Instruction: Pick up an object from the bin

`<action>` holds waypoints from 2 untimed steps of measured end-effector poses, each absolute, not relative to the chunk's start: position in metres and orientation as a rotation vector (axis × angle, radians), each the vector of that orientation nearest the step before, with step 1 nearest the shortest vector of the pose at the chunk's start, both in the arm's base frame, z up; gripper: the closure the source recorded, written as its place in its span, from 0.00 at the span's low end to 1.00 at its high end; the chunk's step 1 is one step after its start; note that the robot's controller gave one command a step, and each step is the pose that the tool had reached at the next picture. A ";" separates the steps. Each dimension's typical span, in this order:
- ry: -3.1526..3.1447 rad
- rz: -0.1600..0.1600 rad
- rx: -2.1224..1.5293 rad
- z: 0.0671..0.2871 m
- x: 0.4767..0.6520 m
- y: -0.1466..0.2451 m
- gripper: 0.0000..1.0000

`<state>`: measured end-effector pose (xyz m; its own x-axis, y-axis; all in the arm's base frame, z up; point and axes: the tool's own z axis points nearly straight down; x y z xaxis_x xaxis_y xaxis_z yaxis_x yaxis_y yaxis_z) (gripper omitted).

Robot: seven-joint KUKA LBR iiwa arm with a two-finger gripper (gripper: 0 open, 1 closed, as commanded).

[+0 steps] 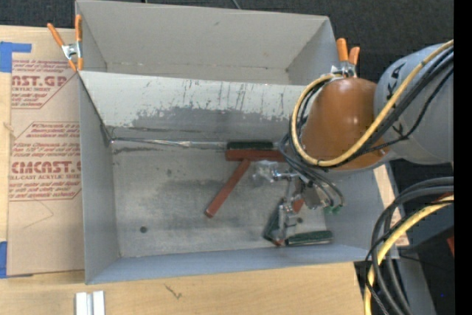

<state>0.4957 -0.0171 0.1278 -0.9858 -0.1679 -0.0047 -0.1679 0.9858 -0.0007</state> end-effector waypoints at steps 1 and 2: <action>3.085 0.002 -0.590 0.083 0.503 -0.055 1.00; 3.085 0.002 -0.590 0.083 0.503 -0.055 0.00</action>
Offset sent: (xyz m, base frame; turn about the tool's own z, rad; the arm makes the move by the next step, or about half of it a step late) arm 0.0000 0.0000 0.0000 0.0000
